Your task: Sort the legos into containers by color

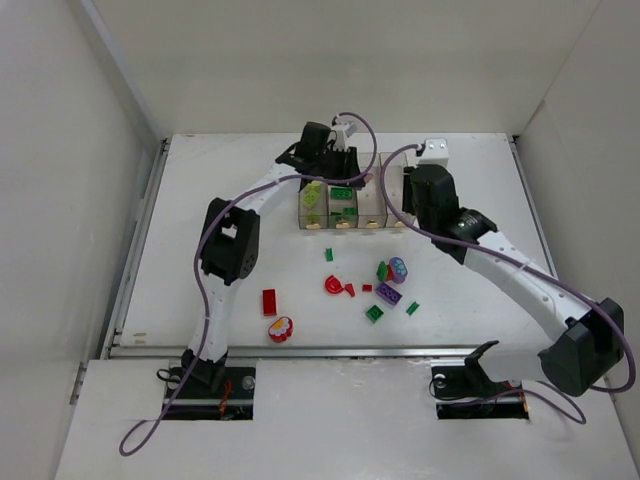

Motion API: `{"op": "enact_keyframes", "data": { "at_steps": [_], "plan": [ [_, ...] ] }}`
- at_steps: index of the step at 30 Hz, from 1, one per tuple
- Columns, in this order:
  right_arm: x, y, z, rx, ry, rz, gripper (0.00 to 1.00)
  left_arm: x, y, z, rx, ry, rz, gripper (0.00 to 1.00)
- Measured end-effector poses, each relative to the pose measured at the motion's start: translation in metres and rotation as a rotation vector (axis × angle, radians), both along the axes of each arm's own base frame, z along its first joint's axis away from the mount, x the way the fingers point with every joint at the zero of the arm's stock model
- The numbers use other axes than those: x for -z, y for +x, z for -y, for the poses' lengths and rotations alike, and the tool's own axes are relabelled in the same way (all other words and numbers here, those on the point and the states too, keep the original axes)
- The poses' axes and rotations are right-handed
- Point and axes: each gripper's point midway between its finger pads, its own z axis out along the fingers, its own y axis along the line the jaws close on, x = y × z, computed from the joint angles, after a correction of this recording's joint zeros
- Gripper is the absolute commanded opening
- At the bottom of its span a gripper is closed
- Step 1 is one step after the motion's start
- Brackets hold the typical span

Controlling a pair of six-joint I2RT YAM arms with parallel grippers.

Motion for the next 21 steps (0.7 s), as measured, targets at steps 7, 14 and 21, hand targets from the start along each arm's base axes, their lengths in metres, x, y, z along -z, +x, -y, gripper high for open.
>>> {"op": "enact_keyframes", "data": {
  "at_steps": [7, 14, 21],
  "plan": [
    [-0.003, -0.009, 0.006, 0.009, -0.001, -0.003, 0.00, 0.029, 0.008, 0.007, -0.028, 0.027, -0.010, 0.31],
    [0.000, -0.018, 0.013, 0.029, 0.005, -0.013, 0.00, 0.020, 0.011, 0.016, -0.008, 0.003, 0.046, 0.67],
    [-0.013, -0.028, 0.010, 0.013, 0.007, 0.015, 0.00, 0.018, 0.007, 0.020, 0.010, -0.009, 0.040, 0.72]
  ]
}}
